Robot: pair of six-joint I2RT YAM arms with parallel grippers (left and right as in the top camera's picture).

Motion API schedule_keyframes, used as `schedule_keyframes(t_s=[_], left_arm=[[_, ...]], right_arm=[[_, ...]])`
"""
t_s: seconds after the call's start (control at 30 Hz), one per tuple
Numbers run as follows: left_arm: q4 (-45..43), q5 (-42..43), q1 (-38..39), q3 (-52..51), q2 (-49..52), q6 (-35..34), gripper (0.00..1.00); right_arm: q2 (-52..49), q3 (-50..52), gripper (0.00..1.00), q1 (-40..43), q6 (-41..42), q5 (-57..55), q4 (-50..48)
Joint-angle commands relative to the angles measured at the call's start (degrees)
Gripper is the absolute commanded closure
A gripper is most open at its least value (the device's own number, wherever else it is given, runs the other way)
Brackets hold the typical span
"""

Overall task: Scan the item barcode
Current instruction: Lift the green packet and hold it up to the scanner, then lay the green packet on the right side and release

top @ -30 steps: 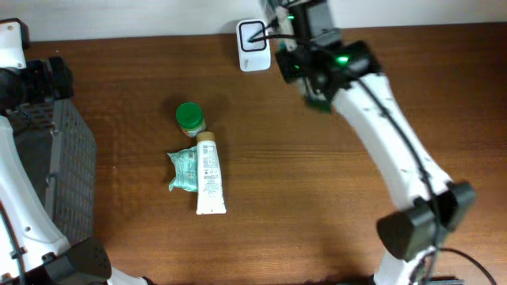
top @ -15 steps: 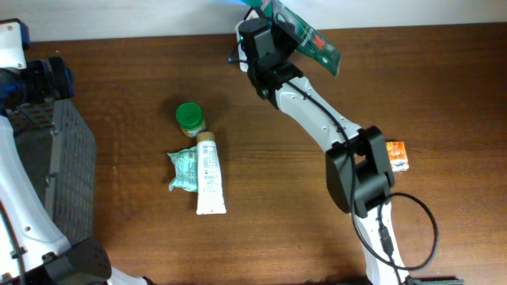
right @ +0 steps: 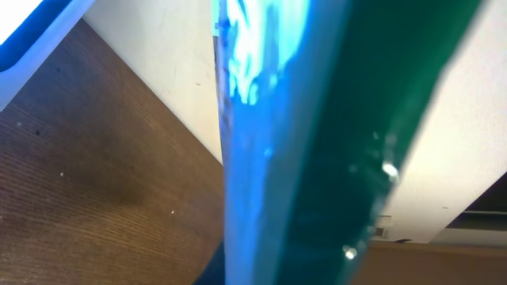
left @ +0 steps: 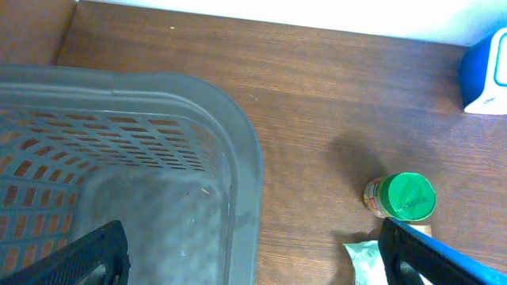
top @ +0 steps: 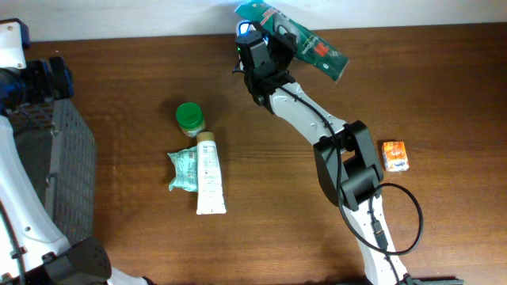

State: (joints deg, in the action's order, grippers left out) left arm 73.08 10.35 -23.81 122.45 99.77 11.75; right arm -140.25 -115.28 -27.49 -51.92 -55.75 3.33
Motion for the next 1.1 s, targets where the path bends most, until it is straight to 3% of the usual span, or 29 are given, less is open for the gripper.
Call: schedule_keyframes(t_s=[0.0,0.1,0.3,0.37,0.57,0.67,0.8,1.07], left_arm=[[-0.09,0.59,-0.26,-0.11,-0.04,-0.52,0.01],[-0.07,0.59,-0.26,-0.11,-0.04,-0.52,0.01],[-0.07,0.57,-0.26,-0.11,-0.04,-0.52,0.01],[-0.07,0.59,-0.26,-0.11,-0.04,-0.52,0.01],[-0.07,0.59,-0.26,-0.11,-0.04,-0.52,0.01],[-0.07,0.59,-0.26,-0.11,-0.04,-0.52,0.01],[-0.07,0.59,-0.26,-0.11,-0.04,-0.52,0.01],[-0.07,0.59,-0.26,-0.11,-0.04,-0.52,0.01]], right_arm=[[0.09,-0.63,0.96,-0.33,1.22,-2.1,-0.09],[2.84,-0.66,0.96,-0.31,8.2,-1.42,4.52],[13.97,-0.66,0.96,1.4,28.57,12.46,25.86],[20.72,-0.66,0.96,4.2,39.26,24.98,35.71],[31.58,-0.66,0.96,15.21,54.77,52.43,52.04],[33.51,-0.66,0.96,22.84,55.82,63.08,61.44],[32.37,1.64,0.96,32.37,55.8,67.69,70.25],[29.16,15.1,0.96,43.54,52.17,75.69,66.55]])
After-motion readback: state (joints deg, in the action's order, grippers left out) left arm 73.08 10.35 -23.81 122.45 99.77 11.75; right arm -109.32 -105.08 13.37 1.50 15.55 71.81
